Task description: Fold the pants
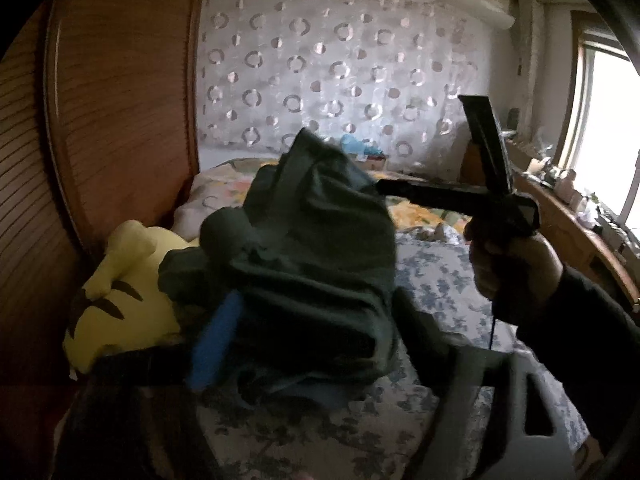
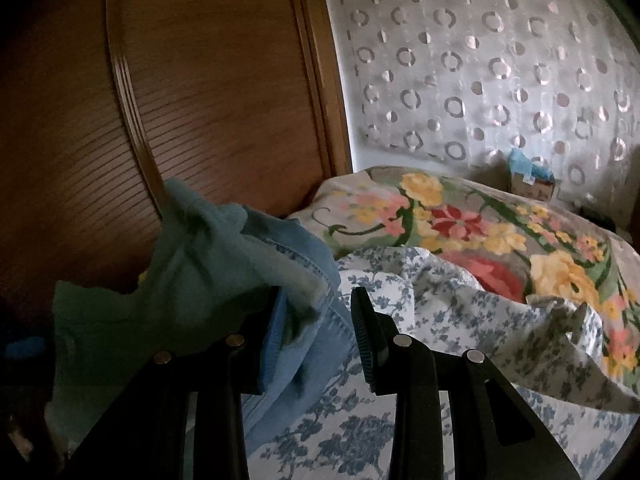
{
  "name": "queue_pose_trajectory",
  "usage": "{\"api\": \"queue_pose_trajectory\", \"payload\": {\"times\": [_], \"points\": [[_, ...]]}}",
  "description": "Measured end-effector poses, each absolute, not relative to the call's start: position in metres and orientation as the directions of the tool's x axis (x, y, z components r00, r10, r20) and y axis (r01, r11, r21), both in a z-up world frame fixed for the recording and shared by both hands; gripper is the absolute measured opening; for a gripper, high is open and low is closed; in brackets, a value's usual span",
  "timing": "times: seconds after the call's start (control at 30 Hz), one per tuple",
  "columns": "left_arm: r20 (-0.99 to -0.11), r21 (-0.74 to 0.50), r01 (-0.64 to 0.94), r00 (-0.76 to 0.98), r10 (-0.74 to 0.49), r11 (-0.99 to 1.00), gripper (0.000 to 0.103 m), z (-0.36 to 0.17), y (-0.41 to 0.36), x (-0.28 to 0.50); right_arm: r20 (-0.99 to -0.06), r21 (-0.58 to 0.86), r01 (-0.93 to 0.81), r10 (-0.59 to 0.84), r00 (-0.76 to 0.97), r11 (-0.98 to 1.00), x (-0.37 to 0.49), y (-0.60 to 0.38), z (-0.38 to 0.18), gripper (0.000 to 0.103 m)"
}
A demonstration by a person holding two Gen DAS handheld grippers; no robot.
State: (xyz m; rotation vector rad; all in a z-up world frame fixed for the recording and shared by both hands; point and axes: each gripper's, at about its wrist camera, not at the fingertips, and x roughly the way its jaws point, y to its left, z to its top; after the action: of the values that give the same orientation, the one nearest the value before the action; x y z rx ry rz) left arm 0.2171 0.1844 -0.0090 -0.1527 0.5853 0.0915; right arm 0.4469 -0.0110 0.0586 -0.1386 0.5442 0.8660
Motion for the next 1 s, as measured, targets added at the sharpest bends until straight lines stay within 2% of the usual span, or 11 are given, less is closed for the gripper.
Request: {"api": "queue_pose_trajectory", "payload": {"times": [0.27,0.33,0.4,0.5,0.6,1.0], "points": [[-0.527,-0.095,-0.095,0.850,0.031,0.991,0.082,0.007,0.171,0.199,-0.471,0.084,-0.763,0.700,0.536,0.641,0.396,-0.034,0.069,0.035],[-0.522,-0.088,-0.094,0.852,0.034,0.992,0.083,0.010,0.167,0.193,-0.463,0.094,-0.766,0.710,0.531,0.635,0.381,-0.042,0.070,0.038],[-0.511,-0.082,-0.087,0.859,0.033,0.993,0.083,0.014,0.164,0.187,-0.452,0.103,-0.767,0.717,0.531,0.633,0.366,-0.052,0.071,0.048],[-0.497,-0.078,-0.078,0.868,0.029,0.994,0.085,0.021,0.158,0.178,-0.441,0.107,-0.759,0.715,0.543,0.642,0.345,-0.068,0.071,0.056],[-0.482,-0.074,-0.068,0.876,0.024,0.995,0.085,0.028,0.153,0.169,-0.437,0.105,-0.750,0.708,0.555,0.653,0.331,-0.083,0.069,0.061],[-0.437,-0.055,-0.021,0.900,-0.006,0.998,0.085,0.049,0.124,0.137,-0.406,0.078,-0.694,0.659,0.633,0.716,0.249,-0.128,0.079,0.066]]}}
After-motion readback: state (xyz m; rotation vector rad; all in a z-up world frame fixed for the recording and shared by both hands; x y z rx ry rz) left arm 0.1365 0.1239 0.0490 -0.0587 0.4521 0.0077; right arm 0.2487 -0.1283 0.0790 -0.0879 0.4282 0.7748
